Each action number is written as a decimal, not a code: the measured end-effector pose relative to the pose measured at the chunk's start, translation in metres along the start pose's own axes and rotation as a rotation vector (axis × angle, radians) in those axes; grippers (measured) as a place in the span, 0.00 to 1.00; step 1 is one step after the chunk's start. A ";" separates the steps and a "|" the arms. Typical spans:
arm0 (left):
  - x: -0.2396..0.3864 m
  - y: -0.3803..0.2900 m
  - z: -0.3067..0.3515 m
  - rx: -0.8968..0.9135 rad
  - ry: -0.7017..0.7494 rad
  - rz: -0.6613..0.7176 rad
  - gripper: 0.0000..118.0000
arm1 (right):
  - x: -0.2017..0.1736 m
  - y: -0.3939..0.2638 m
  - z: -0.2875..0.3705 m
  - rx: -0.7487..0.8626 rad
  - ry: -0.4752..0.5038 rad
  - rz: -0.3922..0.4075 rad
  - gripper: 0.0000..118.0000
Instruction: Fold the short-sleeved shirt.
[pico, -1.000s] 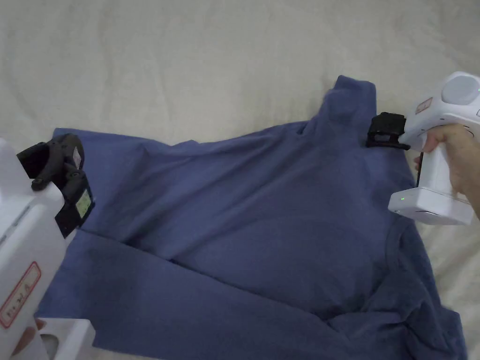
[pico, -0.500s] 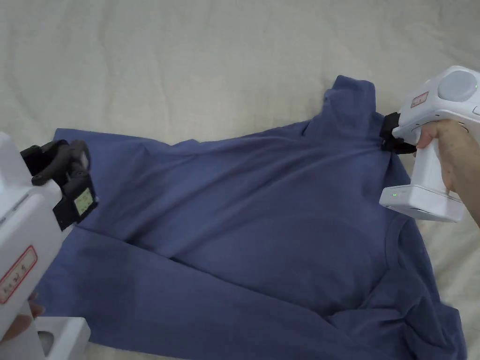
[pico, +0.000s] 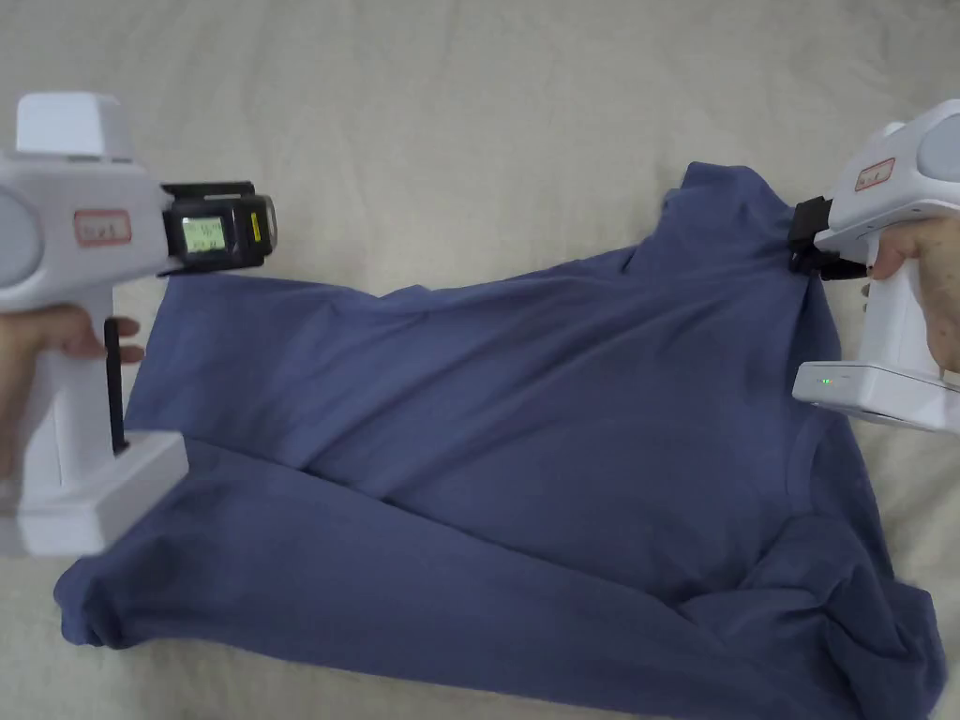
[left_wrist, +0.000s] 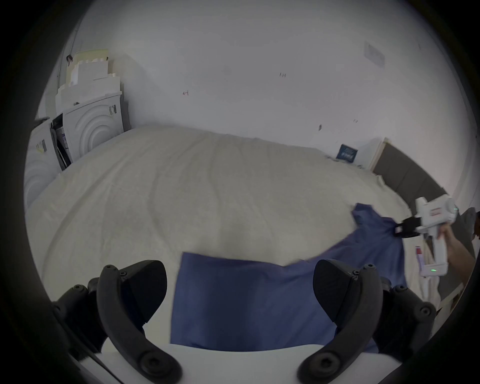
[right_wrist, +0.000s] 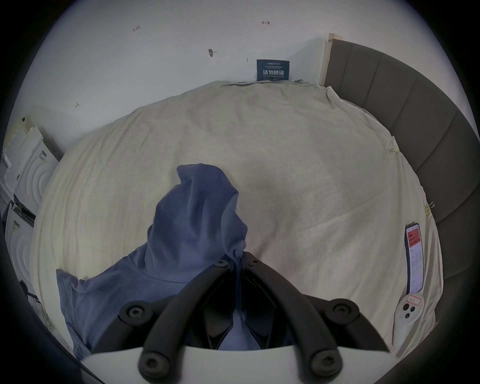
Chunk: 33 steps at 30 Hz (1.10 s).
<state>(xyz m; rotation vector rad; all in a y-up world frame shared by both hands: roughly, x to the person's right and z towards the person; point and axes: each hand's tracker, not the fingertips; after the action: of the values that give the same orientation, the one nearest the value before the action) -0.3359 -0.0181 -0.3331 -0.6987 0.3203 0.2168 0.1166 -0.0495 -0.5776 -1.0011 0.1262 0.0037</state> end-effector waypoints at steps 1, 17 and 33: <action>-0.002 0.008 -0.013 -0.037 0.015 0.004 0.98 | 0.000 -0.001 0.003 0.004 0.002 -0.005 0.03; -0.035 0.021 -0.146 -0.451 0.153 0.034 0.92 | -0.003 -0.010 0.006 0.026 0.015 0.039 0.03; -0.017 -0.001 -0.135 -0.397 0.124 -0.087 0.00 | 0.001 -0.018 0.005 0.012 0.002 0.050 0.03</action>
<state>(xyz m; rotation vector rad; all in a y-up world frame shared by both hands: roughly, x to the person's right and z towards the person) -0.3810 -0.1091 -0.4237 -1.1188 0.3687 0.1556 0.1195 -0.0547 -0.5602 -0.9858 0.1531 0.0472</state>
